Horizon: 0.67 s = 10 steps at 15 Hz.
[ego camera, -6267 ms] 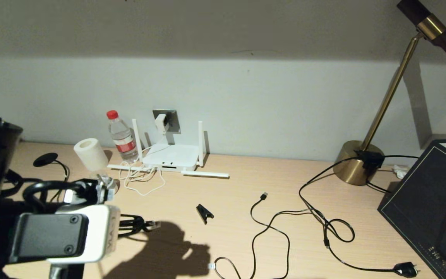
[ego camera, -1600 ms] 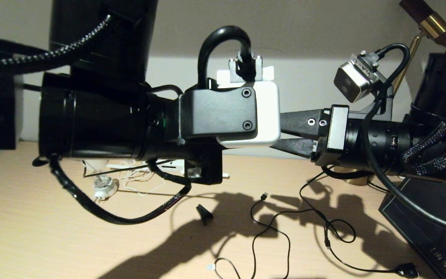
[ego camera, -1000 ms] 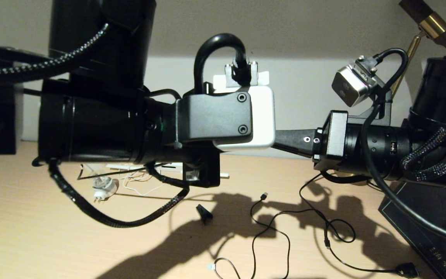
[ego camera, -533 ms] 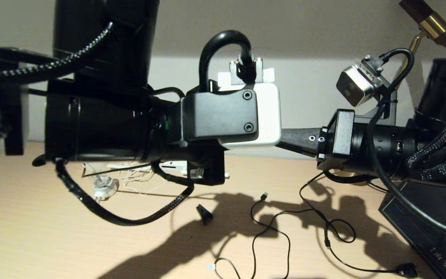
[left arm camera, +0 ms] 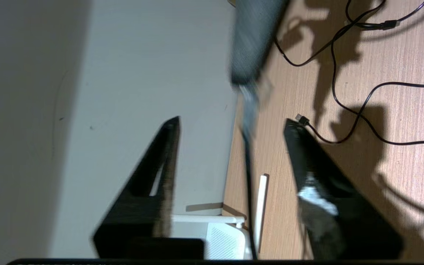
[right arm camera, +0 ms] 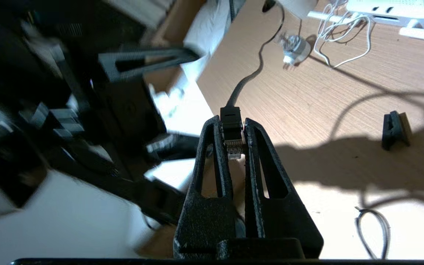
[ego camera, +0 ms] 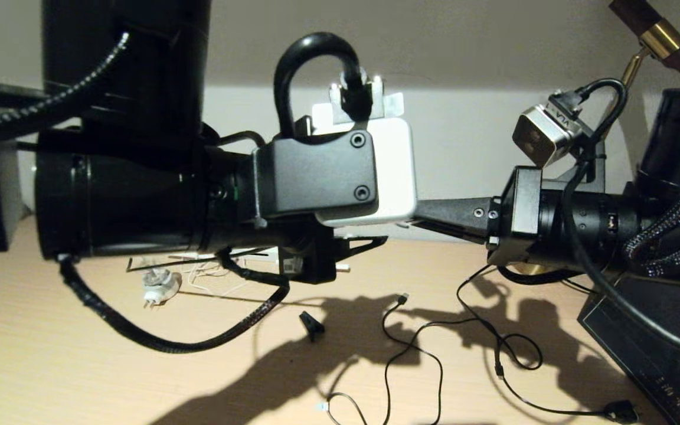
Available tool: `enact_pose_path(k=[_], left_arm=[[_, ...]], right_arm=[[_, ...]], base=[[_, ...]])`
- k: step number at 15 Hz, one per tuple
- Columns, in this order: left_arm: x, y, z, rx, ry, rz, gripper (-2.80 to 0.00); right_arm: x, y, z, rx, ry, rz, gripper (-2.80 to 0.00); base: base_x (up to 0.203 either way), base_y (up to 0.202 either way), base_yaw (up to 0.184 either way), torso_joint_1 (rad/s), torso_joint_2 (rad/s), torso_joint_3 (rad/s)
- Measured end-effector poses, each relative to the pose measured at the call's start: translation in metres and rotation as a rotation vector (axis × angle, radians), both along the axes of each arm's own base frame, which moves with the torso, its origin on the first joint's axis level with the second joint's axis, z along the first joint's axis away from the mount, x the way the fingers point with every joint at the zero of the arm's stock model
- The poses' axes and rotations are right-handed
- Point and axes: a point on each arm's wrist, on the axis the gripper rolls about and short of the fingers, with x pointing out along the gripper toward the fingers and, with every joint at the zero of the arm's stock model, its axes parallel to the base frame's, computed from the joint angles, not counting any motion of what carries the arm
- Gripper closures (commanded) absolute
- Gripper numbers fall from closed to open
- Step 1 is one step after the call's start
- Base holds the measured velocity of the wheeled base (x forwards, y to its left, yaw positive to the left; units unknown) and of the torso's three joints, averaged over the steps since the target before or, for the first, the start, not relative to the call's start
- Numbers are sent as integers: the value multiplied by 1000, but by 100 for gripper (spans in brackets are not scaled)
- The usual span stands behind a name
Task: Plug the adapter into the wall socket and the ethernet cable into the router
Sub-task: Hand it to the other hand
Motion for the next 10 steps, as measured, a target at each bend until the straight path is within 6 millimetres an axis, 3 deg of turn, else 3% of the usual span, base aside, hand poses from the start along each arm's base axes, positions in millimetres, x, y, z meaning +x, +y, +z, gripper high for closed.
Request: enact_pose_path(k=[5,8,10], left_arm=[[9,27,-8,-124,-71,-84,-280],[28,44,-14,-215,-171,-167,-280],[43,44,-18,-251,-231,-241,-280]], right_arm=[[14,-15,9,124,328,-72,0],[22,-19,13,180,510,-2,0],[30,-24,19,231,642,62,0]], base=[[0,0,0,0,0,0],[0,0,0,0,0,0],[0,0,0,0,0,0]])
